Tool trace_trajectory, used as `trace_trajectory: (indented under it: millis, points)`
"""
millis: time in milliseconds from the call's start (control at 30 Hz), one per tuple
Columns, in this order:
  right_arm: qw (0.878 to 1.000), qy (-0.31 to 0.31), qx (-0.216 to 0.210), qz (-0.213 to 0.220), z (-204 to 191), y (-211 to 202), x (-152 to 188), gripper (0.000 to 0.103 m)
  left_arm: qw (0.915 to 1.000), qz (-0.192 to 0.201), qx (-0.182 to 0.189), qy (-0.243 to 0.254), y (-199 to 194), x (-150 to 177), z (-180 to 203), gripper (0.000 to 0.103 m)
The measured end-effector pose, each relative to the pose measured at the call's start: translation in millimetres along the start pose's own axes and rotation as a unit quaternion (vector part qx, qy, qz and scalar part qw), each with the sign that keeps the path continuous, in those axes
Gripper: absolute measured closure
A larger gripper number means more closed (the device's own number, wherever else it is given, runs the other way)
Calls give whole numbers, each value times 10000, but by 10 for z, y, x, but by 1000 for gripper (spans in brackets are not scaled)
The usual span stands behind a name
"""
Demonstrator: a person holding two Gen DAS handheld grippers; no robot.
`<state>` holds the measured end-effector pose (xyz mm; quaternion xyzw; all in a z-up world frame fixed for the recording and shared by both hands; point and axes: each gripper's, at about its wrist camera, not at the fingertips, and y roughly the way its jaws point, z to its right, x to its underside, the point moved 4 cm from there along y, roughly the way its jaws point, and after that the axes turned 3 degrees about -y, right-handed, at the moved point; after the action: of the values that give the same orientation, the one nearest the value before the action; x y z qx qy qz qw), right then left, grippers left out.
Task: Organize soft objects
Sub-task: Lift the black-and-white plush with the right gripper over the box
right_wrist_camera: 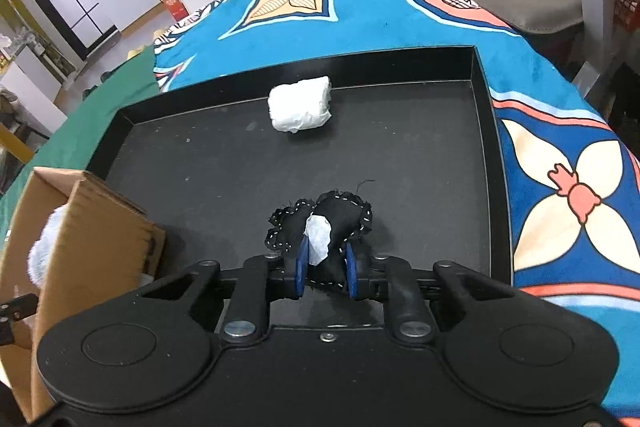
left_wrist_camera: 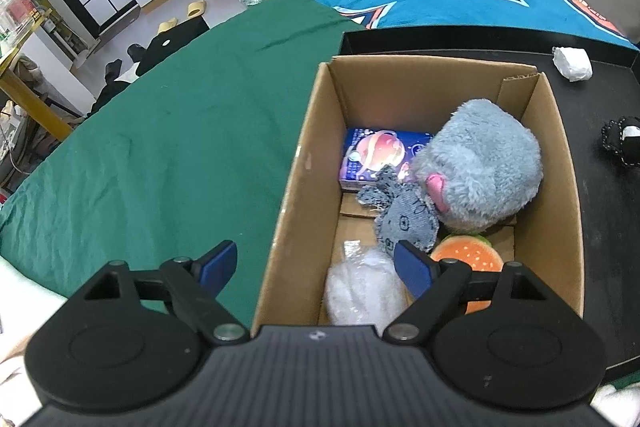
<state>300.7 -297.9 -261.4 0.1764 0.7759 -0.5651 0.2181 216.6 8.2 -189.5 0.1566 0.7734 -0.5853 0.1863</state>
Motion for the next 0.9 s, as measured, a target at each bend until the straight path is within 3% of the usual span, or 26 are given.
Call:
trace_trajectory:
  millis: [467,900]
  points:
    - [9999,26,-19,149,-153,-431,128,84,9994,87,280,182,-114,51,-249,19]
    - [9994,114,-81,328,-425,-778,270,84,9966,131,789,211,-159,107,-348,19]
